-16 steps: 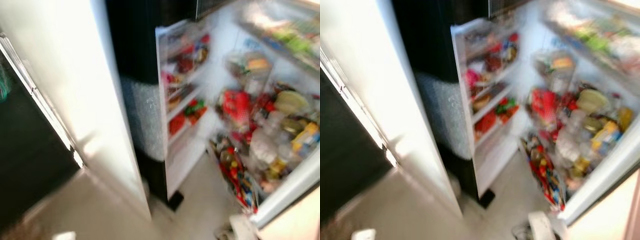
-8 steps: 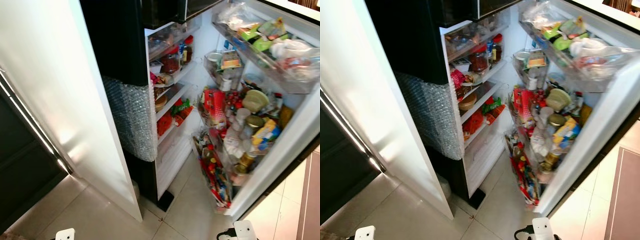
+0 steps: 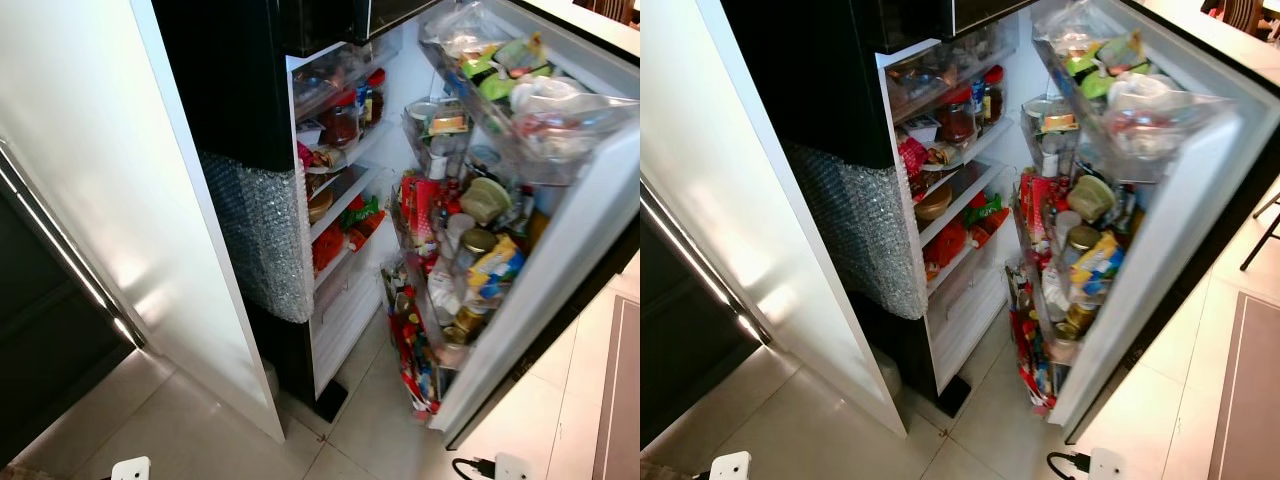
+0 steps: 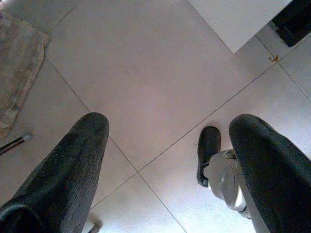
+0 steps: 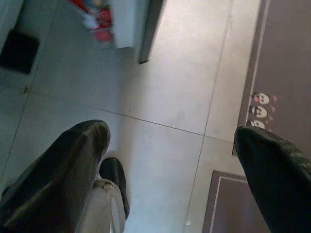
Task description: Restocking fridge
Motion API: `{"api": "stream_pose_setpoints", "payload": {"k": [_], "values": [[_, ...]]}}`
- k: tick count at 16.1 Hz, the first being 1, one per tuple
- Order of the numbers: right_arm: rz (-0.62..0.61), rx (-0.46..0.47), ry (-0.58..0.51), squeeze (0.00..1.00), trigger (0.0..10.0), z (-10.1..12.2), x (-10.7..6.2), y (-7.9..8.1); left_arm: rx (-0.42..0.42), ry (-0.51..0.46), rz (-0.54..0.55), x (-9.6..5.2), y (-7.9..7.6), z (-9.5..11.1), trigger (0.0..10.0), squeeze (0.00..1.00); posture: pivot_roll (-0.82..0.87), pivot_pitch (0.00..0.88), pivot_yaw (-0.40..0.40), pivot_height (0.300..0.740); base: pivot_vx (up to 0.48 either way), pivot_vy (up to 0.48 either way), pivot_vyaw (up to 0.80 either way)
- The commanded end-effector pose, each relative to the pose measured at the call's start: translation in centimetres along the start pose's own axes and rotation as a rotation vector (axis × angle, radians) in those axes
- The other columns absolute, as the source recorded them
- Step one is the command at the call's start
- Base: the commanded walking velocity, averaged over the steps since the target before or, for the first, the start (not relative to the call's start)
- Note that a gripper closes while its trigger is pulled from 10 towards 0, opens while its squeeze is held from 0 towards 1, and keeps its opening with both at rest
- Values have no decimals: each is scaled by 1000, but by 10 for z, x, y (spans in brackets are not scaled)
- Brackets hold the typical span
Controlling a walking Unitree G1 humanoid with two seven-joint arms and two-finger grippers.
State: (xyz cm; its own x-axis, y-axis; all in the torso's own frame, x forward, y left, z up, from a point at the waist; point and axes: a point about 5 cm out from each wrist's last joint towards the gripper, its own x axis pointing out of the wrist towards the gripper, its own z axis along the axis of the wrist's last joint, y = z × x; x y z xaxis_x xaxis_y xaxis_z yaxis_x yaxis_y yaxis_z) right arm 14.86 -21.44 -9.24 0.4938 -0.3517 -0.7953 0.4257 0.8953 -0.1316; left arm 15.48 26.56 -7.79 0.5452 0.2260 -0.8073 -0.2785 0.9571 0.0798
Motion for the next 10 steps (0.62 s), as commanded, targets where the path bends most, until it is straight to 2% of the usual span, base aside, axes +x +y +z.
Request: {"api": "stream_pose_setpoints", "payload": {"k": [1,4,5,6,7,8,10], "values": [[-28,42,-15,0,10000,0,-1,-1,21,30,6,-1,5,-6,10000,0,-27,0,35,740,0,0,0],[-104,111,-102,0,10000,5,-3,-3,23,28,9,-1,5,-5,10000,0,-23,0,37,740,0,0,0],[-139,179,-221,0,10000,44,3,-17,24,28,10,-1,5,-5,10000,0,-25,0,37,740,0,0,0],[-139,179,-221,0,10000,44,3,-17,24,28,10,-1,5,-5,10000,0,-25,0,37,740,0,0,0],[-171,175,-305,0,10000,68,2,-20,24,27,11,-1,5,-5,10000,0,-25,0,37,740,0,0,0],[-207,151,-365,0,10000,88,4,-32,24,26,13,-1,6,-5,10000,0,-25,0,39,740,0,0,0],[-261,211,-351,0,10000,90,7,-61,24,26,13,-1,6,-4,10000,0,-26,0,41,740,0,0,0]]}}
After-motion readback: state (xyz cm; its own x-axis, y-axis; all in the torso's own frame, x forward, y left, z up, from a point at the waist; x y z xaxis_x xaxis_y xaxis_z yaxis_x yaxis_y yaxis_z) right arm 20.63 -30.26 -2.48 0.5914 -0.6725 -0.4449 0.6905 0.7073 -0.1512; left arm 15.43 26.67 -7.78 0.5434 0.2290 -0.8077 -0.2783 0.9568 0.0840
